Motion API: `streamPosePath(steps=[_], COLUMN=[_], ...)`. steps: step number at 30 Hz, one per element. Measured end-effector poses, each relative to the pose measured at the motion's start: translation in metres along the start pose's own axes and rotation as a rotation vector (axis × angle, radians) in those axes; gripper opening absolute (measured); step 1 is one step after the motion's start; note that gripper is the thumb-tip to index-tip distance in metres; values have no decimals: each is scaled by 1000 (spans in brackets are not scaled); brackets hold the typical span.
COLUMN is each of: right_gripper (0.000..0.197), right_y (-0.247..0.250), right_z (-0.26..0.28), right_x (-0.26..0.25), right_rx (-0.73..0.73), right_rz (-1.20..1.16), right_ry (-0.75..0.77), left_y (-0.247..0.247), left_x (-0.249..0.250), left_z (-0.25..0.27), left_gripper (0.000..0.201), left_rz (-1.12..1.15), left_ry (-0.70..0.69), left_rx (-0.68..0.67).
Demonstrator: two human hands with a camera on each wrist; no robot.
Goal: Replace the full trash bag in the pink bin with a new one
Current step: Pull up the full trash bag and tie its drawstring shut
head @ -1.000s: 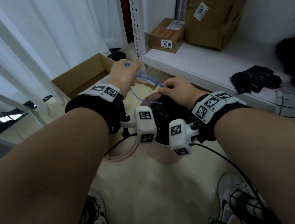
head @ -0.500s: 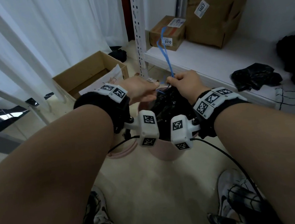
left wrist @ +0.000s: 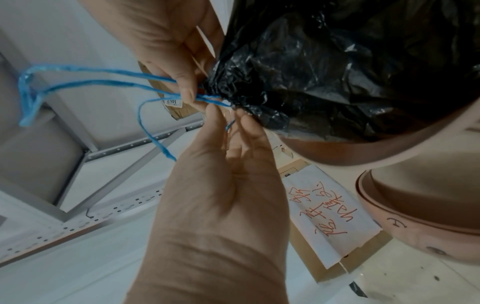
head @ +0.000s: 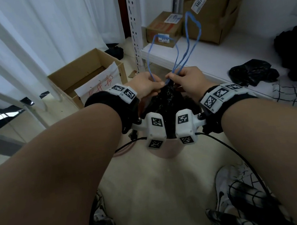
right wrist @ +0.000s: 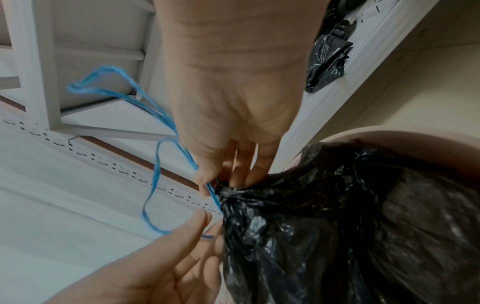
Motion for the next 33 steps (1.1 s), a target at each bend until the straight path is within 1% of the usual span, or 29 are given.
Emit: streamPosePath(steps=[3,4,5,7,9,11,13,15,17,18,21,24,27,29,33], right_gripper=[18,17,18,20,21,24,26,21,10,14,27,32,34,33,29], right_y=[-1,-2,-3,-4,-3,-2,-2,-6,-12,-14,-16,-17,-13,-13,-14], right_z=[2,2,1,0,-1,-3,-3,-3,-2,-2,-3,-3,-3,-3,-4], right_x=[-3,-4,-4,-3,-3,-4,-3,-2,0,1,1,-3,-14,-19,-20], right_rx=[-44,-48,-46,-31,-15,5,5,-37,-94,-114,-130,-117,-42,-37,-47], right_rz=[-26,-45,-67,-87,-55,-7,-6,-24,-55,-67,-33,2,-49,-77,-99], right_ry=[2,-1,-10,-24,-26,-22,-28,-41,-57,-63,-83,-74,-26,4,-21], left_y=[0,-1,-1,0,0,-1,-1,1,5,7,14,20,29,34,39], left_x=[0,0,0,1,3,4,3,3,3,3,4,6,12,15,11], left_z=[0,-1,0,-3,-3,-6,-8,-9,-8,-8,-8,-9,-4,-1,-1], left_gripper=[10,5,4,16,20,20,14,11,16,17,13,19,22,22,21], left_rz=[-8,-32,-51,-67,-48,-14,-7,26,84,121,267,311,348,350,318], left_ry=[-55,-68,-77,-76,-76,-60,-46,-44,-48,-51,-47,-92,-174,-209,-195], left_rx=[28,19,19,53,72,82,82,98,129,136,139,151,205,221,211])
Point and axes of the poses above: each hand's wrist, its own z-axis away from the middle knuckle, its own y-axis out of the back of the hand, x = y × z, the point moved 5 cm from there along -z, towards the middle knuckle, and after that the axes turned 8 degrees about y, right-handed, at the moved point
